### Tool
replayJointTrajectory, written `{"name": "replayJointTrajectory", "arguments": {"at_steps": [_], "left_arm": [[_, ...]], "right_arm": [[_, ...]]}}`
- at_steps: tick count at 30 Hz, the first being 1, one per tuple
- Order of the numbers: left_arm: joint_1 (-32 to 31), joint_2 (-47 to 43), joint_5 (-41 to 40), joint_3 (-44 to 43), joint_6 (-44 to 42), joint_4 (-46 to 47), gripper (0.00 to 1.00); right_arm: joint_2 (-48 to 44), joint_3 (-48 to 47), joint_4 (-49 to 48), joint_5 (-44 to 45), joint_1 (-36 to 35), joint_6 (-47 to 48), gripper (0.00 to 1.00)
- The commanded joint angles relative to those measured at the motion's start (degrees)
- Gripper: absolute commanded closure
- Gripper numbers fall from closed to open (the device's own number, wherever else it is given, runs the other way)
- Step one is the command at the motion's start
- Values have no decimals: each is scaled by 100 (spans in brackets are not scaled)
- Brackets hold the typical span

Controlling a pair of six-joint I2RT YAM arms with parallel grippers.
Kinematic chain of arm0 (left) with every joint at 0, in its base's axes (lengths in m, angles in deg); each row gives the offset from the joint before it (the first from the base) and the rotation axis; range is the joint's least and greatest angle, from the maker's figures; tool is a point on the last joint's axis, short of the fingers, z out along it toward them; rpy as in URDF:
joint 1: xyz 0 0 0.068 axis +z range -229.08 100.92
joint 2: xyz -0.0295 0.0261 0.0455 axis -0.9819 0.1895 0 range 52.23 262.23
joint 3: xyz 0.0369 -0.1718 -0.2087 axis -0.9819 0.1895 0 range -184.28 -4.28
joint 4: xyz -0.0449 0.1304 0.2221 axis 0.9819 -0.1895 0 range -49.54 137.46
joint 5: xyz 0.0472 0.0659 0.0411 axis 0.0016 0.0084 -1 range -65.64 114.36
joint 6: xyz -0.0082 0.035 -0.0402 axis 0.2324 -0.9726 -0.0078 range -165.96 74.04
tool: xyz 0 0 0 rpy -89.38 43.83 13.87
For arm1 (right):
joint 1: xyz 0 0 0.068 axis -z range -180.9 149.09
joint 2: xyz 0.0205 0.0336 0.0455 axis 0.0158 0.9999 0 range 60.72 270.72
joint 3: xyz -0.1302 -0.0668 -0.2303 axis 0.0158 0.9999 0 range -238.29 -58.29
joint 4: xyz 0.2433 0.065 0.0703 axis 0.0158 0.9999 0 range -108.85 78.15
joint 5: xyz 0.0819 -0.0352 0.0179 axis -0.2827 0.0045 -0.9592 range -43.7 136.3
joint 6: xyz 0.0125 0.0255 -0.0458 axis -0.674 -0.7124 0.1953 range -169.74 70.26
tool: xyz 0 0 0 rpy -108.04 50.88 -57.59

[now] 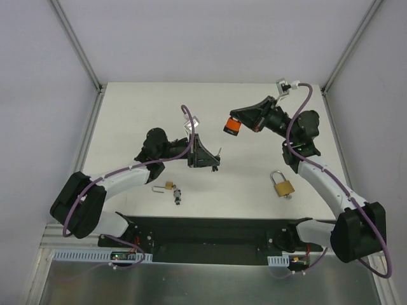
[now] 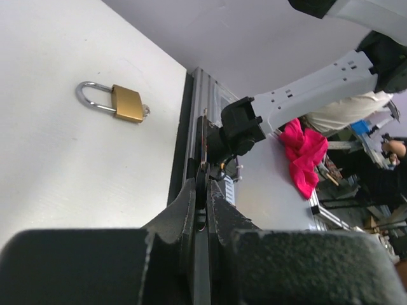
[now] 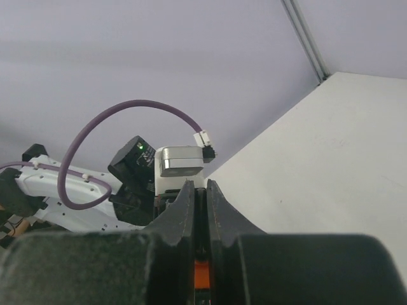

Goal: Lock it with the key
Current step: Lock the lock, then place the lock at the center of the board.

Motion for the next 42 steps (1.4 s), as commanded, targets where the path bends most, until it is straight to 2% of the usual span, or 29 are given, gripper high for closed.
{"name": "replayJointTrajectory", "arguments": {"at_steps": [1,5,17,25,30,36,39,42], "left_arm": [[29,-356,-649,-350,-1103,-1652,100],[231,-234,-887,-474,-1200,-2391,100],[662,679,-1379,-957,-875,-3235,100],[732,1278,-1625,-1493,-927,-3964,100],[741,1550,-1634,-1721,-954,-4229,100],[741,1744,-1617,-1739,-928,-4265,100],[741,1770,-1599,-1722,-928,-4265,100],[741,1762,-1608,-1713,-936,-4291,100]], "right_arm": [[94,-87,90,-215,308,189,99],[436,115,424,-382,388,312,99],[1956,589,512,-356,213,181,100],[3239,528,337,-171,-51,41,99],[3680,414,328,-92,-139,23,99],[3971,238,705,4,-165,189,96],[3962,89,1249,162,-227,539,92],[3927,-52,1795,382,-297,848,80]]}}
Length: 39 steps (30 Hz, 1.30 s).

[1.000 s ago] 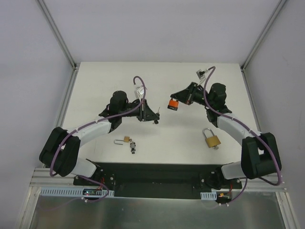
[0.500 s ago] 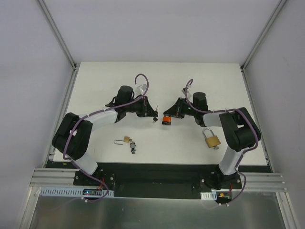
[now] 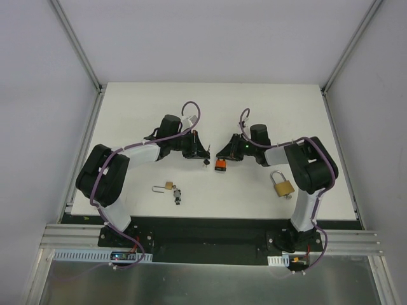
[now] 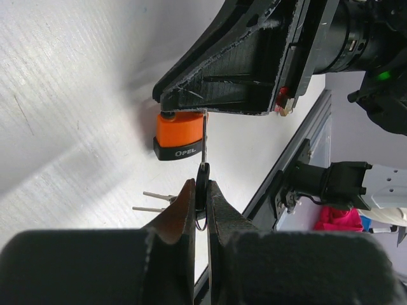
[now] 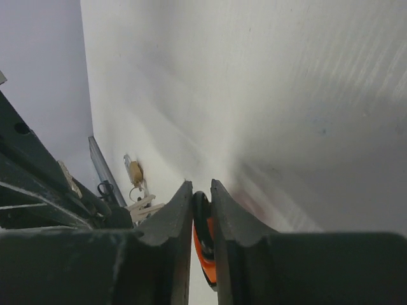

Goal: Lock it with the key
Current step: Place the lock at the center of the board, then place the key at the center of the board.

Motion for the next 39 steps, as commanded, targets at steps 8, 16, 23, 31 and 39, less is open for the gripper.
{"name": "replayJointTrajectory", "arguments": {"at_steps": [8,16,23,31,39], "left_arm": [[53,-37,-6,-124,-36,-47,100],[53,138,-6,-115,-10,-64,93],[53,296,65,-176,17,-64,81],[44,508,240,-387,-1,-64,72],[44,201,214,-388,-237,-47,59]], "right_arm": [[-228,-354,945,548,-158,657,67],[-563,-388,1271,891,-158,877,31],[-580,-512,1350,794,-158,895,22],[-975,-494,1613,847,-131,1044,19],[-1800,-310,2149,1049,97,1352,12]]}}
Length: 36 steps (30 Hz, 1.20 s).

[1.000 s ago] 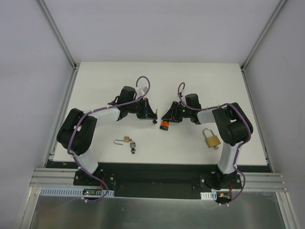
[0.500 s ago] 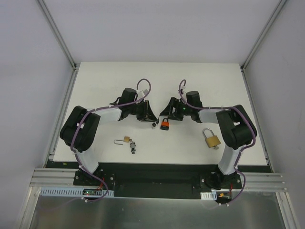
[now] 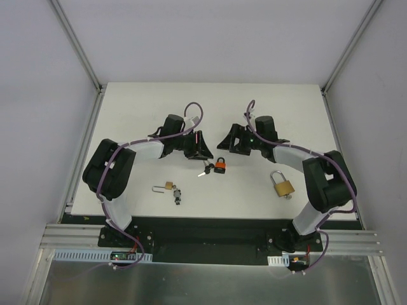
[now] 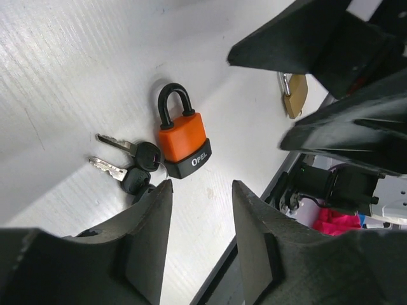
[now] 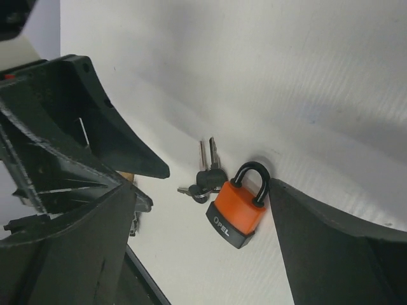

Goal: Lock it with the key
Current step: Place the key at the center of the board, then move the lock to the center of the board.

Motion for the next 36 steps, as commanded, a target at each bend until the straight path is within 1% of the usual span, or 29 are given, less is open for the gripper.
{"name": "replayJointTrajectory", "arguments": {"at_steps": [1,2,3,5,6,9,10,11,13,15,16,17,18,19,21,22,23,25,26,28,29,32,36], "left_arm": [[44,-355,133,-49,-284,56,57],[44,-434,98,4,-319,126,54],[44,-617,37,48,-398,170,48],[44,-916,-33,197,-495,301,40],[44,-1014,-95,250,-530,346,35],[53,-1427,-148,470,-601,617,27],[61,-1532,-113,609,-601,749,23],[79,-1699,-61,689,-531,890,21],[175,-1866,106,978,-373,1495,20],[359,-2060,431,1225,4,2118,19],[421,-2122,510,1496,171,2774,18],[500,-2235,650,1629,503,3103,16],[632,-2297,687,1761,646,3410,16],[676,-2341,722,1988,769,3944,14],[747,-2473,757,2113,876,4186,13],[765,-2517,766,2131,832,4170,12],[765,-2587,757,2114,675,3943,1],[765,-2658,757,2044,534,3731,1],[765,-2737,749,2017,350,3460,1],[765,-2834,635,1947,34,3143,1],[765,-2921,591,1921,-81,2828,1],[756,-3097,432,1833,-424,2439,1],[677,-3186,239,1754,-653,2035,1]], "right_arm": [[-687,66,318,157,174,291,11],[-844,75,440,166,191,361,9],[-924,75,511,218,209,406,7],[-1169,93,695,289,218,572,0],[-1249,93,783,368,218,625,3],[-1531,75,1073,517,227,836,3],[-1592,67,1152,553,235,872,3],[-1697,40,1301,579,227,915,4],[-1812,40,1443,649,244,1021,3],[-1997,58,1653,763,244,1117,3],[-2058,58,1733,825,253,1153,3],[-2146,58,1890,886,253,1179,3],[-2190,32,1970,1000,253,1214,3],[-2234,5,2075,1062,262,1302,3],[-2340,-13,2330,1351,253,1381,4],[-2375,-21,2427,1483,253,1451,3],[-2427,-39,2654,1789,244,1495,3],[-2454,-170,3119,2124,253,1592,3],[-2480,-188,3252,2457,244,1636,3],[-2542,-215,3577,2827,253,1680,3],[-2577,-215,3675,3195,253,1707,3],[-2709,-162,4062,3890,244,1725,3],[-2893,22,4334,4410,332,1611,3]]}}
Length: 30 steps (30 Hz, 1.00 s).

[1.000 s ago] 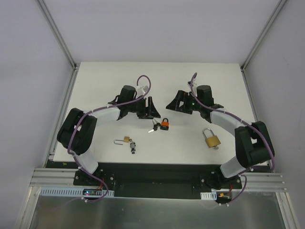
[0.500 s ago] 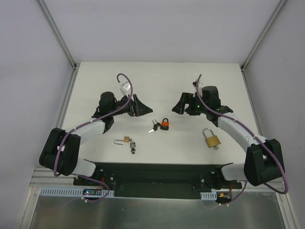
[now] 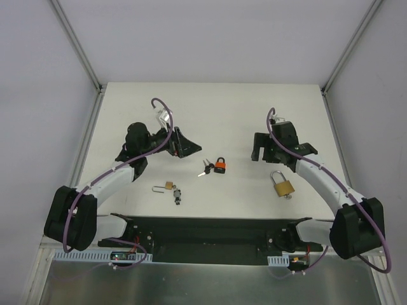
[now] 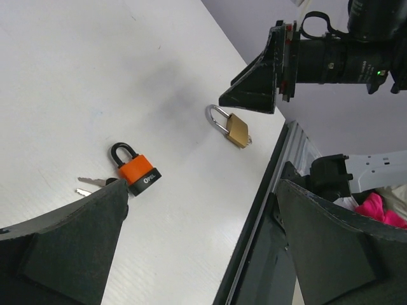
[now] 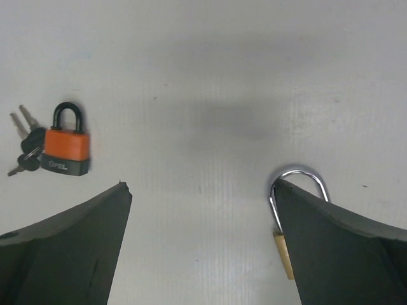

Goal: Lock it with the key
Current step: Move the lock to the center of the board.

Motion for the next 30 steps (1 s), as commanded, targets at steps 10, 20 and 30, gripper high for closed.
{"name": "replayJointTrajectory", "arguments": {"at_steps": [10,20,30], "left_arm": [[-409,57,-89,-613,-845,-781,1],[-479,119,-1,-640,-819,-755,2],[-488,57,8,-587,-810,-720,2]], "right_arm": [[-32,297,1322,1248,794,-444,2],[469,675,1147,520,1611,-366,2],[892,886,866,-633,1964,-286,4]]}}
